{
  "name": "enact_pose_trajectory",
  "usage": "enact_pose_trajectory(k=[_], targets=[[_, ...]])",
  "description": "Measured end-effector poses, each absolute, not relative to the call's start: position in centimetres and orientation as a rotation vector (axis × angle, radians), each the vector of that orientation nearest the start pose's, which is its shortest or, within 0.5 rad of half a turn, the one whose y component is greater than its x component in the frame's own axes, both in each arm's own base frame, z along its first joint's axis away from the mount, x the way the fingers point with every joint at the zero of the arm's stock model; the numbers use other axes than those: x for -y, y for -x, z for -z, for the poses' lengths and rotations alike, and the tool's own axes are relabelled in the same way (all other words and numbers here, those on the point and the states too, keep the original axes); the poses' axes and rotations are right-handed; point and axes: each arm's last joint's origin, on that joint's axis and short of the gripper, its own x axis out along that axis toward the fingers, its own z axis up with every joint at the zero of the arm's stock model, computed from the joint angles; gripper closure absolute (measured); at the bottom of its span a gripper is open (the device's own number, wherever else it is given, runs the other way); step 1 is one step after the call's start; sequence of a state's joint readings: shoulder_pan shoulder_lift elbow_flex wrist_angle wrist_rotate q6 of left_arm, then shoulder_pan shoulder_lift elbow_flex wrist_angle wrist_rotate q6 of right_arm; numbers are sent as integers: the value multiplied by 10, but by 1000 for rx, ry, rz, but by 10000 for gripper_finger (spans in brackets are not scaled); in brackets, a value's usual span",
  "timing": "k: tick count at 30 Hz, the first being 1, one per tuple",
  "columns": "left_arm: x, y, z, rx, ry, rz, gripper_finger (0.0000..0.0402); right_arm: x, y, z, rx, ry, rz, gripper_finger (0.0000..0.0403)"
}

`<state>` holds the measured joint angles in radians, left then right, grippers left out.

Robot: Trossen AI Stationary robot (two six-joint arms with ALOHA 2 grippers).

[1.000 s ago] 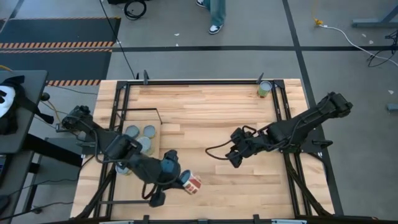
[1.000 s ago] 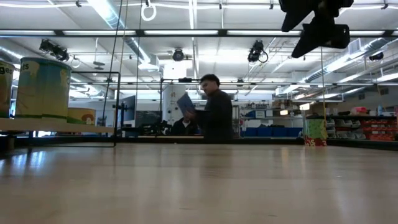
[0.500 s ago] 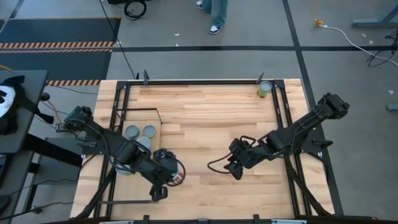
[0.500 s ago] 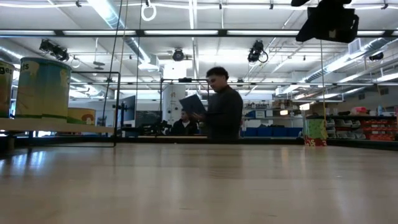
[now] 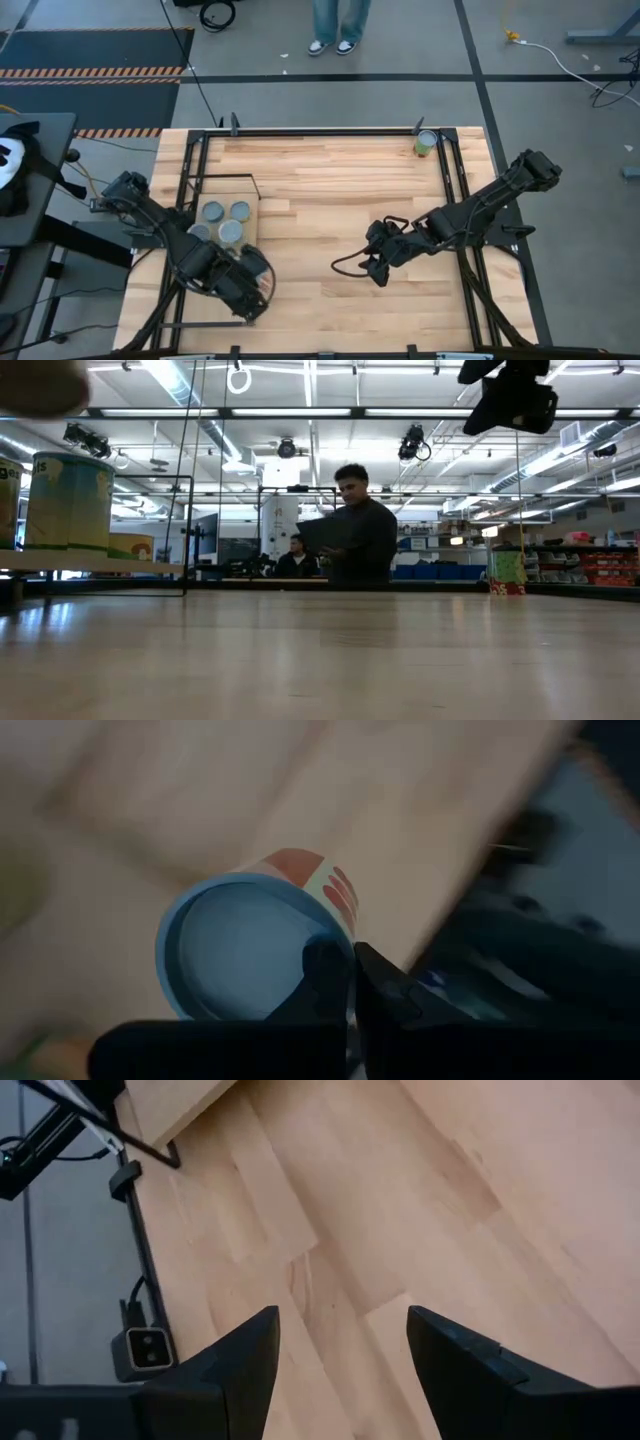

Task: Pick and place cans onto a shelf
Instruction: Put the canned diced tomatoes on the shelf

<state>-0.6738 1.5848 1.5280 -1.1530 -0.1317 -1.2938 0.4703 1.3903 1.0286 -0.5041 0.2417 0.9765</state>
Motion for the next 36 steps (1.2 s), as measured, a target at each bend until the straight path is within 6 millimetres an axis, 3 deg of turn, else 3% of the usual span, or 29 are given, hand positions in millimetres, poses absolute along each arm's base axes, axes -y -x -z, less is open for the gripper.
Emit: enact_pose_trajectory(k=[6,17,24,36], targets=[[185,-224,-306,-1289,678,-703,392,-116,-261,-260,-820,-616,216,177],[197,-242,-262,-1297,633,-986,389,-117,-260,-260,-823,-602,205,177],[188,-244,-224,-1351,667,-1000,395,-117,-260,-260,-830,-596,191,177],[188,-241,-221,-1346,609,-972,365,-117,-260,-260,-840,-585,172,177]])
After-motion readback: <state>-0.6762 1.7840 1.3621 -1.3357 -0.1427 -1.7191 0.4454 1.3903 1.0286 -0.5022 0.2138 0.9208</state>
